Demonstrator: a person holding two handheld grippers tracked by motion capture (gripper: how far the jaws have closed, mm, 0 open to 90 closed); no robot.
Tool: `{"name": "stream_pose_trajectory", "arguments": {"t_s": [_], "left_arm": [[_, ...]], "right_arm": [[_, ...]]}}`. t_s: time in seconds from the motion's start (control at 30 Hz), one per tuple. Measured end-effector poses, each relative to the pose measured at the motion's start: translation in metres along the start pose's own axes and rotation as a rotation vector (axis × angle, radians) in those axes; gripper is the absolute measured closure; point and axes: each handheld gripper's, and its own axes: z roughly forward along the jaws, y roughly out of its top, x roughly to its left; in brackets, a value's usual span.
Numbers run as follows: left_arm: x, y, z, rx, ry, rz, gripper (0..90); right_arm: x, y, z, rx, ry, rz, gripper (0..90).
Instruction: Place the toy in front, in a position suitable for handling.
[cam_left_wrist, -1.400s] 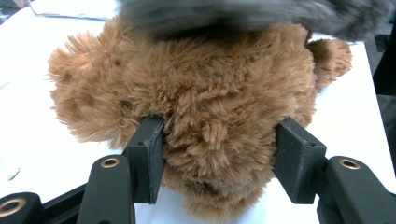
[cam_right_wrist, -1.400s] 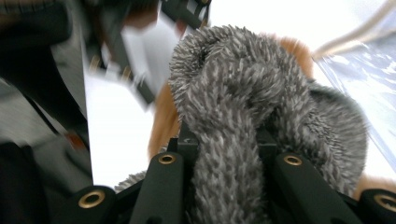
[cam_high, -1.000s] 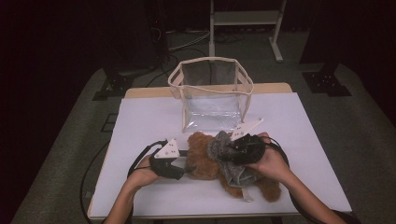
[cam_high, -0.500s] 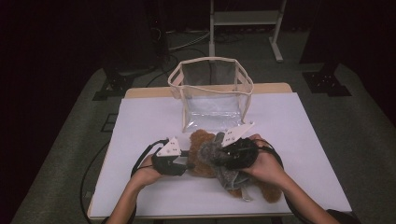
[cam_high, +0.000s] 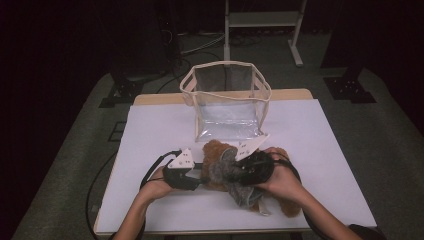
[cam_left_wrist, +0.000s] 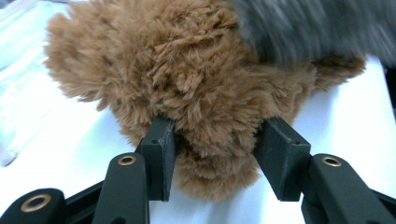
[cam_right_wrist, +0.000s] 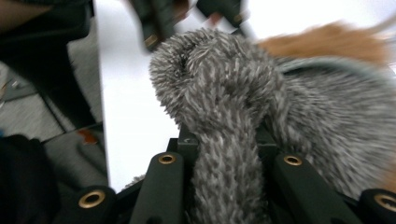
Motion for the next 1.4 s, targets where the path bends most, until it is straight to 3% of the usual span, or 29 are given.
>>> {"name": "stream_pose_trajectory", "arguments": {"t_s": [0.2,0.27,0.33,0.47,0.57,0.7,0.77,0.9,1.03,1.13,1.23,1.4], "left_arm": [[-0.004,0.001,0.001,0.015,-0.02,0.018,48.5],[-0.002,0.002,-0.002,0.028,-0.024,0.018,46.9],[0.0,0.004,-0.008,0.024,-0.026,0.022,44.8],[0.001,0.017,-0.022,-0.061,-0.017,0.024,40.5],[-0.003,0.025,-0.019,-0.057,-0.033,0.053,39.5],[-0.009,0.021,-0.006,0.002,-0.048,0.087,38.4],[-0.011,0.018,-0.005,-0.015,-0.055,0.075,38.2],[-0.012,0.017,-0.006,-0.004,-0.058,0.078,38.6],[-0.012,0.017,-0.007,-0.001,-0.062,0.078,38.5],[-0.012,0.017,-0.009,0.002,-0.07,0.082,37.4],[-0.009,0.02,-0.017,0.012,-0.087,0.085,34.4],[-0.004,0.035,-0.026,-0.064,-0.066,0.111,27.2]], "right_arm": [[-0.034,-0.002,-0.02,-0.026,-0.072,0.092,71.6],[-0.038,-0.004,-0.019,-0.031,-0.059,0.104,71.6],[-0.034,-0.006,-0.015,-0.018,-0.037,0.099,71.7],[-0.014,-0.009,-0.002,0.021,0.032,0.046,71.6],[-0.005,-0.011,-0.002,0.027,0.036,0.026,71.5],[-0.014,-0.017,-0.02,-0.019,0.017,0.076,71.6],[-0.024,-0.021,-0.035,-0.041,-0.01,0.101,71.6],[-0.039,-0.025,-0.06,-0.064,-0.091,0.123,71.5],[-0.054,-0.029,-0.078,-0.077,-0.129,0.154,71.4],[-0.057,-0.03,-0.072,-0.065,-0.106,0.158,71.1],[-0.05,-0.033,-0.048,-0.022,-0.038,0.138,71.0],[-0.025,-0.032,-0.02,-0.001,0.027,0.066,71.3]]}}
